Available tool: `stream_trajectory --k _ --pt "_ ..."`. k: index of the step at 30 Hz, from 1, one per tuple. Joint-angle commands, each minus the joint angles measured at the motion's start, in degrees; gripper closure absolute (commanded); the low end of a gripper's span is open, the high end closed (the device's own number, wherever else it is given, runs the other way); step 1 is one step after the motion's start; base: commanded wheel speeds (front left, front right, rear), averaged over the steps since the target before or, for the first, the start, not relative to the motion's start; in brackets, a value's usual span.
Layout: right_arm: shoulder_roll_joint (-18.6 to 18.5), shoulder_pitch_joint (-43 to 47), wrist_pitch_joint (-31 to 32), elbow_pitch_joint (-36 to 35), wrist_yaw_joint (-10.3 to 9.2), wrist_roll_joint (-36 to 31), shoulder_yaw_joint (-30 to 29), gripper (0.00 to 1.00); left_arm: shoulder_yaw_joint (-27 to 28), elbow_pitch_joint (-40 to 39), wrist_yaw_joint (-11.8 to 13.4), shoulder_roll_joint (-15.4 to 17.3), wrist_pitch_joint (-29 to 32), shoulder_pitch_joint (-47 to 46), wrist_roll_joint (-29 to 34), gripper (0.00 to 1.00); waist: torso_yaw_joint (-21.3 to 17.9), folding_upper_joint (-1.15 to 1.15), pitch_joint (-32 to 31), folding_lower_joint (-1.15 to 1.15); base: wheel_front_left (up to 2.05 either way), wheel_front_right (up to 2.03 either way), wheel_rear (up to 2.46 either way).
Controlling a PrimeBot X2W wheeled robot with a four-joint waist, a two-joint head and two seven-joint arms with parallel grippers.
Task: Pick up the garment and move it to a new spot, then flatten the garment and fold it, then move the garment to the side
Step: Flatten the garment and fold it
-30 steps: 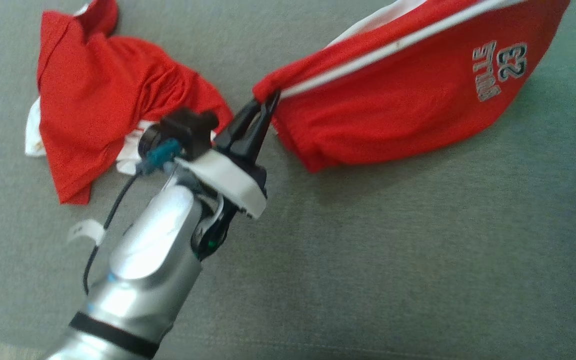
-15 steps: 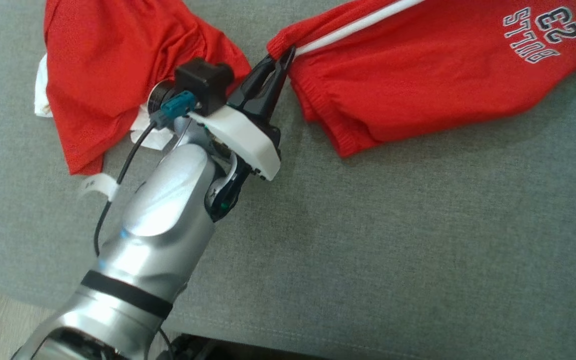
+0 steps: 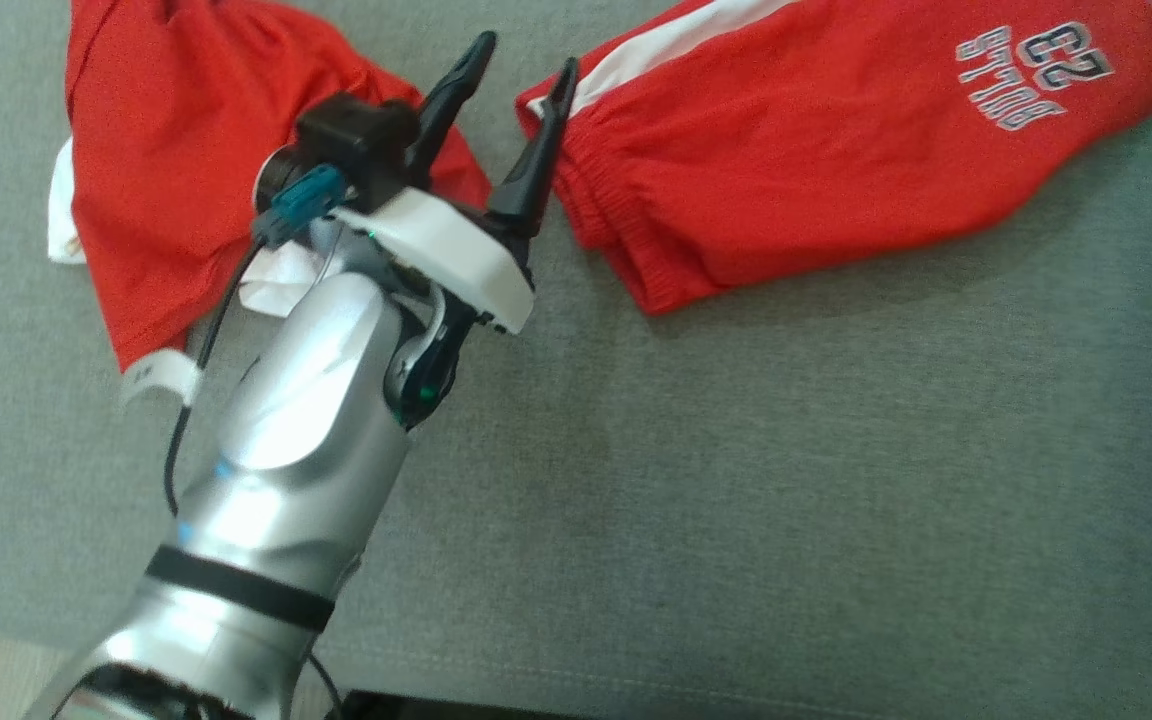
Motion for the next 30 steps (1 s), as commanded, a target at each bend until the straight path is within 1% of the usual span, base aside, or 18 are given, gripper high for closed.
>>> stream_trajectory --k 1,2,3,6,11,16,19,23,26,30 --pt "0.8 1.0 -1.8 -0.9 -0.06 1.1 -0.8 0.00 2.4 -2.2 0.5 1.3 -0.4 0.7 0.6 0.00 -1.4 0.00 -1.8 0.00 0.00 0.00 0.00" --pt "1.3 1.6 -3.7 -0.8 -0.06 1.7 -1.4 0.00 3.3 -2.9 0.7 1.3 -0.4 1.5 0.8 0.00 -1.9 0.00 -2.6 0.00 0.00 0.00 0.00" --pt "2.4 3.1 -7.3 -0.9 -0.06 2.8 -2.4 0.00 5.4 -4.4 1.0 1.3 -0.4 3.3 1.3 0.00 -3.0 0.00 -4.4 0.00 0.00 0.00 0.00" --pt "3.9 6.2 -11.4 -1.9 -0.06 4.3 -3.3 0.00 8.5 -6.9 1.5 1.4 -0.4 6.4 2.0 0.00 -4.5 0.00 -7.2 0.00 0.00 0.00 0.00" --pt "5.5 12.8 -14.1 -4.4 -0.06 7.6 -5.9 0.00 12.8 -11.3 2.3 1.3 -0.4 11.9 3.5 0.00 -6.6 0.00 -11.4 0.00 0.00 0.00 0.00" --pt "6.8 20.1 -14.9 -7.5 -0.06 7.5 -9.9 0.00 16.1 -15.3 2.9 1.3 -0.4 17.4 4.5 0.00 -8.4 0.00 -15.0 0.00 0.00 0.00 0.00" --pt "7.9 24.8 -15.0 -11.0 -0.06 5.8 -15.7 0.00 17.7 -18.0 2.9 1.3 -0.4 20.6 5.1 0.00 -9.4 0.00 -16.6 0.00 0.00 0.00 0.00" --pt "10.5 33.1 -15.0 -16.1 -0.06 0.7 -24.1 0.00 19.7 -21.4 3.1 1.3 -0.4 24.7 5.1 0.00 -10.7 0.00 -18.5 0.00 0.00 0.00 0.00" --pt "13.5 39.6 -15.0 -20.0 -0.06 -3.3 -31.0 0.00 20.5 -23.5 3.2 1.3 -0.4 27.7 5.5 0.00 -11.6 0.00 -19.8 0.00 0.00 0.00 0.00" --pt "18.1 47.3 -15.0 -25.8 -0.06 -8.9 -38.6 0.00 21.7 -25.9 3.8 1.3 -0.4 31.5 5.3 0.00 -13.1 0.00 -20.8 0.00 0.00 0.00 0.00"
